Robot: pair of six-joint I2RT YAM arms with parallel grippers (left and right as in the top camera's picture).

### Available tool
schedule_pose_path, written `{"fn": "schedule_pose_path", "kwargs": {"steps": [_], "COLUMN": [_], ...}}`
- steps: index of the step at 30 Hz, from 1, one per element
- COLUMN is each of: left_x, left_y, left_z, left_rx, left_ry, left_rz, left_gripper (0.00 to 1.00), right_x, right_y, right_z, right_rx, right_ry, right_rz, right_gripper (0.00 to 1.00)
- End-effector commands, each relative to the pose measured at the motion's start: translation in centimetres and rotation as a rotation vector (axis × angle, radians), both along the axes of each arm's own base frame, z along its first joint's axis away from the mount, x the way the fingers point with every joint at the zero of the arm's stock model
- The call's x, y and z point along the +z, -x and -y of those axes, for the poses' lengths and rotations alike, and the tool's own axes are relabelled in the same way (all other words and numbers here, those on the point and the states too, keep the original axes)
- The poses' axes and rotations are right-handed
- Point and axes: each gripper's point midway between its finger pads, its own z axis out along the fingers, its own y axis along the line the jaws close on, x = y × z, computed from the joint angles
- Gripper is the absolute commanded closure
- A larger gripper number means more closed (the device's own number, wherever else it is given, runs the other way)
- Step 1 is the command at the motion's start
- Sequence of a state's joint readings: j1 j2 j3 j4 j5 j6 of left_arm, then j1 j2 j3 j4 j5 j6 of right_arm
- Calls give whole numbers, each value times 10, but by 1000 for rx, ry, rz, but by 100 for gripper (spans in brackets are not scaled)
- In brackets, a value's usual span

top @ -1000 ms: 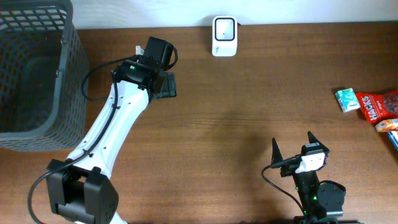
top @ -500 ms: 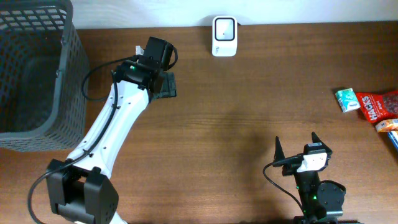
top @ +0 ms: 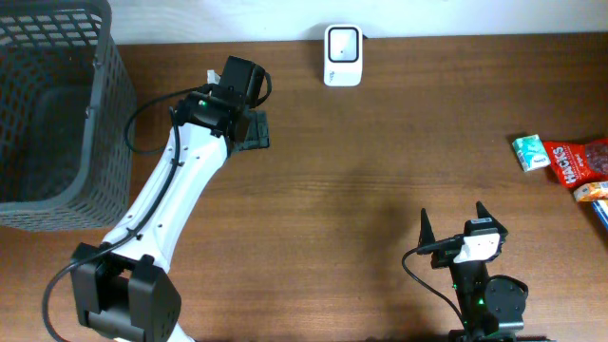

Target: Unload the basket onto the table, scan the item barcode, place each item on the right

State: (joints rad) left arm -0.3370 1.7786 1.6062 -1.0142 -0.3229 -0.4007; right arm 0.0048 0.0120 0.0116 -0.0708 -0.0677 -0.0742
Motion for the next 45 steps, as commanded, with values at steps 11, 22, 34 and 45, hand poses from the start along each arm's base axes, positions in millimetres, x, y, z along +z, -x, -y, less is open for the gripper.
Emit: {"fn": "schedule_pose_path", "kwargs": {"steps": [11,22,34,45], "left_x": [-2,-2,-2,23], "left_y": [0,0,0,19], "left_z": [-2,-2,-2,-24], "left_rx": [5,5,5,-39], "left_ry": [-11,-11,-11,-51], "left_rz": [-4,-4,-5,70], "left_gripper": [1,1,1,1], "right_x": [-2,-2,-2,-2], "right_y": [0,0,0,0], "right_z": [5,5,5,5], "right_rx": [-24,-24,-24,-24], "right_ry": [-6,-6,-6,-6], "right_rz": [-3,-3,-3,-3], "right_gripper": [2,2,2,2]}}
